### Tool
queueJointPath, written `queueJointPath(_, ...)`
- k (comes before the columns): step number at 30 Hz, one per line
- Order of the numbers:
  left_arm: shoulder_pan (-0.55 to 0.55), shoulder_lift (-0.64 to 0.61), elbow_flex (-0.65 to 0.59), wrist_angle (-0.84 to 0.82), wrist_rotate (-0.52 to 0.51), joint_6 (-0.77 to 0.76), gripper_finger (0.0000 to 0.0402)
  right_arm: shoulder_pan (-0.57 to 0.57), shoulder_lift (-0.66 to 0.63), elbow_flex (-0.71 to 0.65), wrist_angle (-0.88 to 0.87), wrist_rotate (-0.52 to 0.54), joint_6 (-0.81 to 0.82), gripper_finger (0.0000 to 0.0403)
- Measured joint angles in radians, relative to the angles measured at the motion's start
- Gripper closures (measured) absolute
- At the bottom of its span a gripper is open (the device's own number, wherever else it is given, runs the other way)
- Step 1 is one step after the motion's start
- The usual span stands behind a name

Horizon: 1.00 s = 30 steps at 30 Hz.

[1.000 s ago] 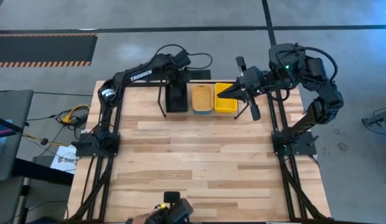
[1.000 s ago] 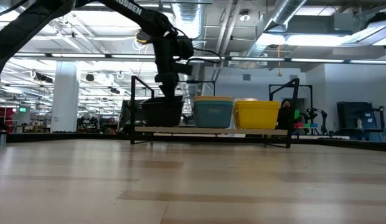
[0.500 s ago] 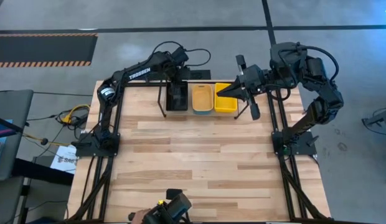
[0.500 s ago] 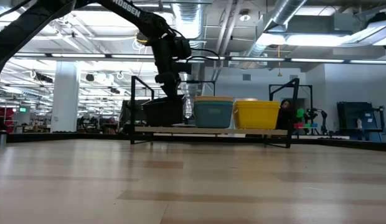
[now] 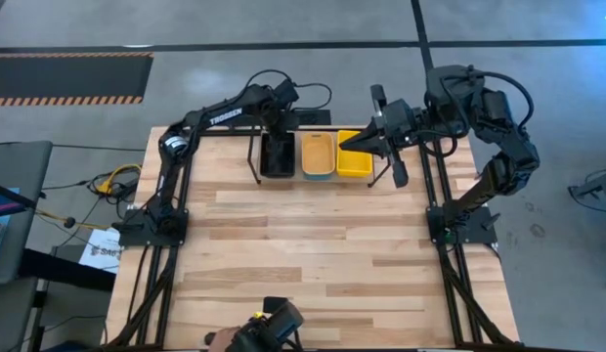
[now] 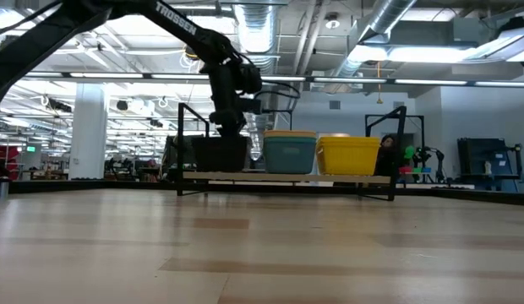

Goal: Stack baskets on shelf by color
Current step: Adjust all bins on the shelf

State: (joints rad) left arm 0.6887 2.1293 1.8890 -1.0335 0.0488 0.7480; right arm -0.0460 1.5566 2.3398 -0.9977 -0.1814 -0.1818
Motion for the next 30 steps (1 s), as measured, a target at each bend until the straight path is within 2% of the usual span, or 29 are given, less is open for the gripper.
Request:
queueJointPath(15,0.003,0.017,0.008,0.047,0.019,-0.034,0.0397,0.0,0.0,0.0,0.011,0.0,0.0,0.0401)
queueJointPath(24,-0.011,0.019,0.008,0.055,0.025,-0.048,0.032,0.0,0.0,0.0,0.011,0.0,-0.002,0.0401)
queueJointPath(30,-0.016,0.019,0.008,0.068,-0.006,-0.072,0.0267,0.0,0.0,0.0,0.007,0.0,-0.002,0.0401)
